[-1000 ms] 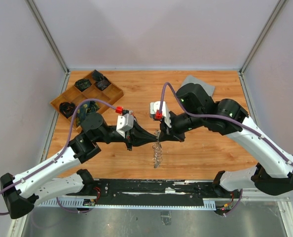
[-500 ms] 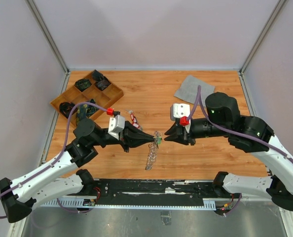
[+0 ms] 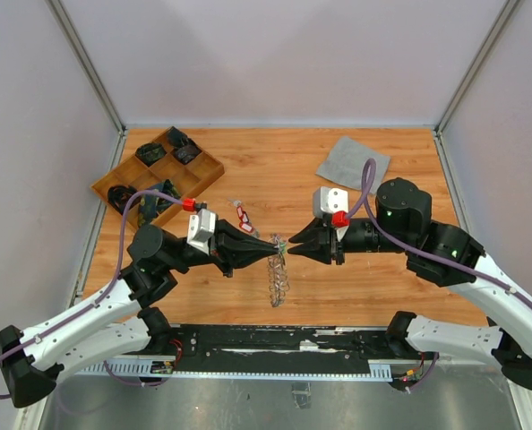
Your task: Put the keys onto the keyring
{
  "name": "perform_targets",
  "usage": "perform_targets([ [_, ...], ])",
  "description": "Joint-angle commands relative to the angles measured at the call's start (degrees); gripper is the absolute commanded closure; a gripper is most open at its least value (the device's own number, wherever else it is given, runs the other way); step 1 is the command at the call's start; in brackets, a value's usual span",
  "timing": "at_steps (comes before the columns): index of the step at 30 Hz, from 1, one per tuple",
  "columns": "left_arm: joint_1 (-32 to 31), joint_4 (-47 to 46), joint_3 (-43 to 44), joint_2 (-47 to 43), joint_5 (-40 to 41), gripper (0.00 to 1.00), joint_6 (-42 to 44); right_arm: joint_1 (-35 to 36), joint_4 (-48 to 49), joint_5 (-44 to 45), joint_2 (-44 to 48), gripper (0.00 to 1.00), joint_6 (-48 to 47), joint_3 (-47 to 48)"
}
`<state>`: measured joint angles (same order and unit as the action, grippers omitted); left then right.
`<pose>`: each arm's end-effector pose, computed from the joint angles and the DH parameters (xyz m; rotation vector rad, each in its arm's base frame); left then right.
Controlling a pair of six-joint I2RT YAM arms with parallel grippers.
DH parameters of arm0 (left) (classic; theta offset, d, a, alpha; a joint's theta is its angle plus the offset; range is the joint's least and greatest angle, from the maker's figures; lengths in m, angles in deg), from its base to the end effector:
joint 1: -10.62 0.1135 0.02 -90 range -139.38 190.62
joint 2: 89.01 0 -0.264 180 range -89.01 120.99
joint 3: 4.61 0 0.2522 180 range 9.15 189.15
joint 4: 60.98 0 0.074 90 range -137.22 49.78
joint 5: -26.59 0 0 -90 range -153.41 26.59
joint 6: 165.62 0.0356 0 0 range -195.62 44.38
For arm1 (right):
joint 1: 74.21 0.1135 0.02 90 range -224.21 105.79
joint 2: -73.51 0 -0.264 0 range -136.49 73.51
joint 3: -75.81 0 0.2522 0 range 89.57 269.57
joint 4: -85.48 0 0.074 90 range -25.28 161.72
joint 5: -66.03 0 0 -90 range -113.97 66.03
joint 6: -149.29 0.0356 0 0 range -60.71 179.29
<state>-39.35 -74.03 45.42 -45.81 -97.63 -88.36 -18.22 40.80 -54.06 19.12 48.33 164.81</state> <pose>0.0974 -0.1471 0.3594 0.9431 1.0364 -1.2888 0.0842 0.1567 0.4531 -1.3255 1.2724 1.0203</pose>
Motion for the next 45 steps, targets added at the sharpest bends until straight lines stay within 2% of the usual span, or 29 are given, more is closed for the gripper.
perform_targets([
  [1,-0.12,-6.96,-0.54,-1.66,2.13,0.99,-2.01,0.44,6.29,-2.62,0.43,0.76,2.29,-0.72],
  [31,-0.12,-10.83,-2.07,-2.49,1.88,0.99,-3.20,0.45,12.63,-7.17,-2.43,0.79,6.36,-3.32],
  [38,-0.12,-10.82,-2.07,-2.51,1.77,0.99,-3.09,0.44,12.49,-7.44,-3.04,0.86,6.72,-3.17],
  [42,-0.15,-10.96,-2.16,-2.51,1.67,0.99,-3.09,0.44,11.80,-7.47,-3.33,0.98,6.59,-2.68],
  [45,-0.12,-10.90,-2.13,-2.51,1.59,0.99,-3.09,0.46,10.56,-7.34,-3.36,0.99,5.97,-1.76],
])
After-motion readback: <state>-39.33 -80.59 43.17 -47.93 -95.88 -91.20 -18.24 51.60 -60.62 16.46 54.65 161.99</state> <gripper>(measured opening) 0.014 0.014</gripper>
